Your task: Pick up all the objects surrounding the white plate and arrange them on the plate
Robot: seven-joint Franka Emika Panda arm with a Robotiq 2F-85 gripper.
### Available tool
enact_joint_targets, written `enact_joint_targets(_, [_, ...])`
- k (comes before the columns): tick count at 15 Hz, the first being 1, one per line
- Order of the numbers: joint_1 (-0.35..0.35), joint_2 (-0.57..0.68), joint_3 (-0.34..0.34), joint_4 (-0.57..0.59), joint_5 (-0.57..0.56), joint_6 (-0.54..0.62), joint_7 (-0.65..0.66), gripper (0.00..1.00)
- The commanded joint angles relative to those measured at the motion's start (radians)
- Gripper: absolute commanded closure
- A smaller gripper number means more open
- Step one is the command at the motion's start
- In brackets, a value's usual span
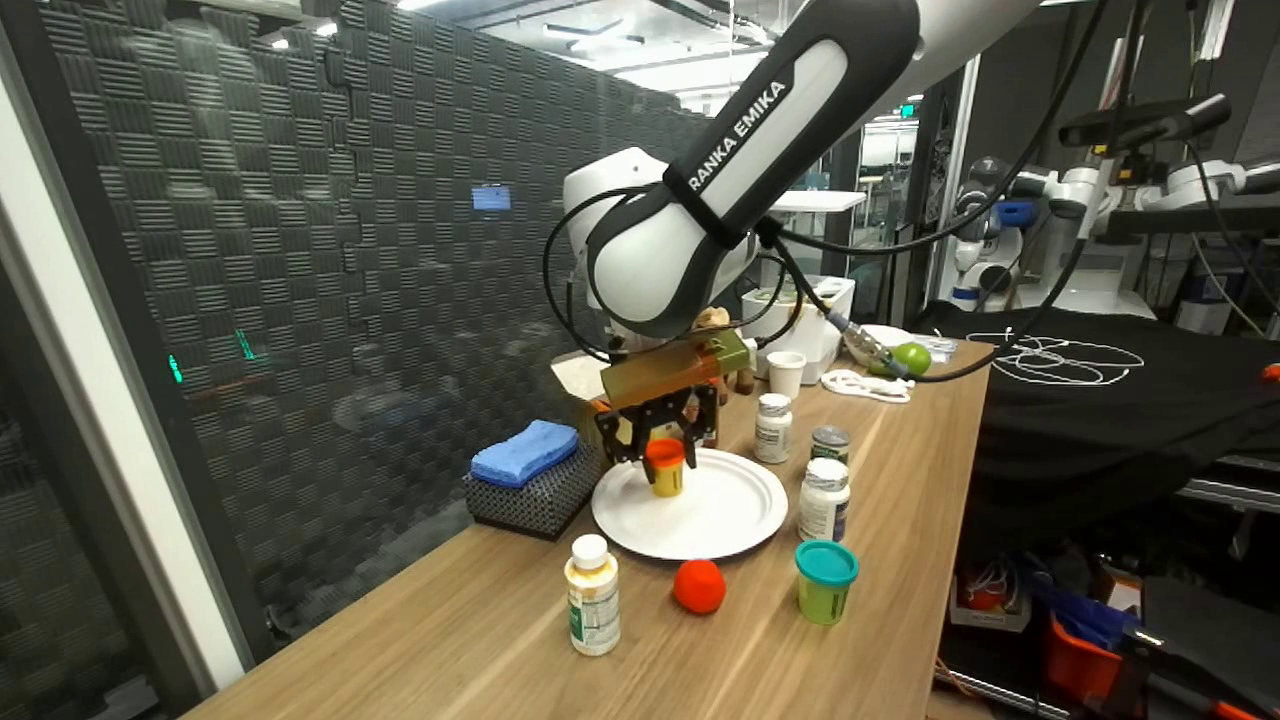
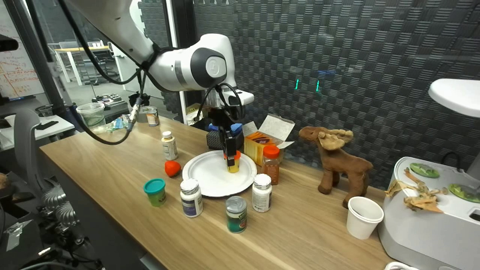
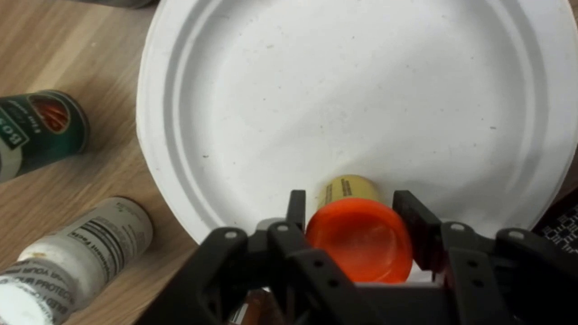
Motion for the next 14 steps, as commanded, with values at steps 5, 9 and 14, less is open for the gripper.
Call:
enact_joint_targets(5, [0.009, 0.013, -0.018, 0.036, 0.003, 0.01, 0.029, 0.73])
enact_joint_targets(9, [0.002, 0.023, -0.021, 0.048, 0.007, 0.009, 0.029, 0.73])
enact_joint_targets(14, [0.006, 0.029, -0.01, 0.049, 0.001, 0.008, -0.01, 0.23])
